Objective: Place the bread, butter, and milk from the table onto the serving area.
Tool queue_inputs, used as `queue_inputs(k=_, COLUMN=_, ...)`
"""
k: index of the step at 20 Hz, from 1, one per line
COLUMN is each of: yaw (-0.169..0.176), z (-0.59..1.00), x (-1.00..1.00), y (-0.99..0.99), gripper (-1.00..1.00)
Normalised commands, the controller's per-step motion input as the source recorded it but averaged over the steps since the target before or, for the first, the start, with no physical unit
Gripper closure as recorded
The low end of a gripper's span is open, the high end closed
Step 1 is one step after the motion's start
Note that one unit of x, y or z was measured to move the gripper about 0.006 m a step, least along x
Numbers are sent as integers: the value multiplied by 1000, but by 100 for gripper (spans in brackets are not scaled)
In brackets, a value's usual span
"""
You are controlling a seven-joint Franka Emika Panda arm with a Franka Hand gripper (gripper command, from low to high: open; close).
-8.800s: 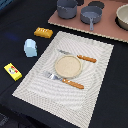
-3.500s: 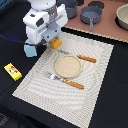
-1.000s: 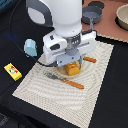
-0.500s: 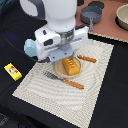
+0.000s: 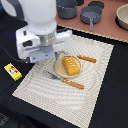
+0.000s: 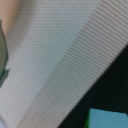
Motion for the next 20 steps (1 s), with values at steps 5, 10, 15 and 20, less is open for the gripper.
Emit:
queue_inputs(k=5, yaw=0, z=307, x=-803, y=-391, gripper=-100)
queue_inputs(k=10, yaw=4, z=302, x=-818, y=-269, gripper=-100)
queue_inputs(k=15, yaw=73, z=201, x=-772, y=-24, gripper=-100)
queue_inputs(k=20, yaw=127, z=-74, x=-622, y=-52, gripper=-100)
